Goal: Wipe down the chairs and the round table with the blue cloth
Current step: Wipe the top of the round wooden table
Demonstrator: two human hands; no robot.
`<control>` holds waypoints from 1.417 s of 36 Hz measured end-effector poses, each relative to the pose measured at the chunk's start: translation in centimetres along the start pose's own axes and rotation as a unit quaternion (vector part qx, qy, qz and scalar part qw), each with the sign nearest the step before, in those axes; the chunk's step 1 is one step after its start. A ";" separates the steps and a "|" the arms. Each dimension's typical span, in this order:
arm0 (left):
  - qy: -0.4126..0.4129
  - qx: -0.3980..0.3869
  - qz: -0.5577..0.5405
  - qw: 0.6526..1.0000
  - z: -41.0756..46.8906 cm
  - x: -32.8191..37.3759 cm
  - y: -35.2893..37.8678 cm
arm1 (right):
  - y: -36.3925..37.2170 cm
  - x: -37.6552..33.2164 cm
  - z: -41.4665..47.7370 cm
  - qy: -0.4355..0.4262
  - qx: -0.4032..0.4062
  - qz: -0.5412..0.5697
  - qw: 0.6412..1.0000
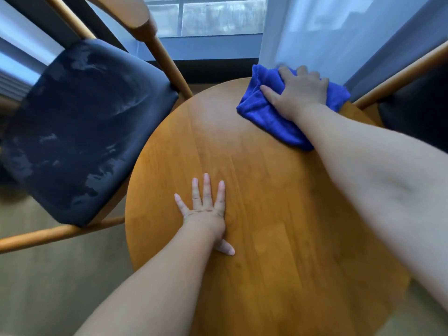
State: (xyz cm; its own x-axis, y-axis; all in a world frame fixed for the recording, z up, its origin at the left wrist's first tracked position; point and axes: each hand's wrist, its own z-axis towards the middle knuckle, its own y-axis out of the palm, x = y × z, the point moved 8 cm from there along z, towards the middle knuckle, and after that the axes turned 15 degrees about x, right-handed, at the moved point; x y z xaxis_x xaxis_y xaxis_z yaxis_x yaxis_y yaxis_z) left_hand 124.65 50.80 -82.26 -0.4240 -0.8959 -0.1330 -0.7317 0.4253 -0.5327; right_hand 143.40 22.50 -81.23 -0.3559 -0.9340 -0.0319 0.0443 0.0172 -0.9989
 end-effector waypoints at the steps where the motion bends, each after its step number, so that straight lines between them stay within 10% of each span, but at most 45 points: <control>1: 0.000 0.001 0.000 1.000 0.0 0.0 0.0 | -0.1 0.9 -0.3 0.007 0.005 0.000 1.000; 35: 0.026 0.176 0.020 0.984 -1.8 0.4 -1.7 | -7.3 24.8 -28.3 0.318 -0.012 0.006 0.948; 51: 0.386 0.376 -0.205 0.817 -30.9 7.8 -15.4 | -35.2 10.9 -40.0 0.197 -0.028 0.149 0.968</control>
State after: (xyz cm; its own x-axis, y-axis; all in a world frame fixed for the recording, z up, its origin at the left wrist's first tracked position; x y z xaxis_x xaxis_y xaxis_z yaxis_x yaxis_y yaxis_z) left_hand 116.15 41.20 -49.28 -0.6481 -0.4721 0.5976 -0.4853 -0.3487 -0.8018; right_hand 100.59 26.02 -47.84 -0.6646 -0.6754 -0.3197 0.1537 0.2951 -0.9430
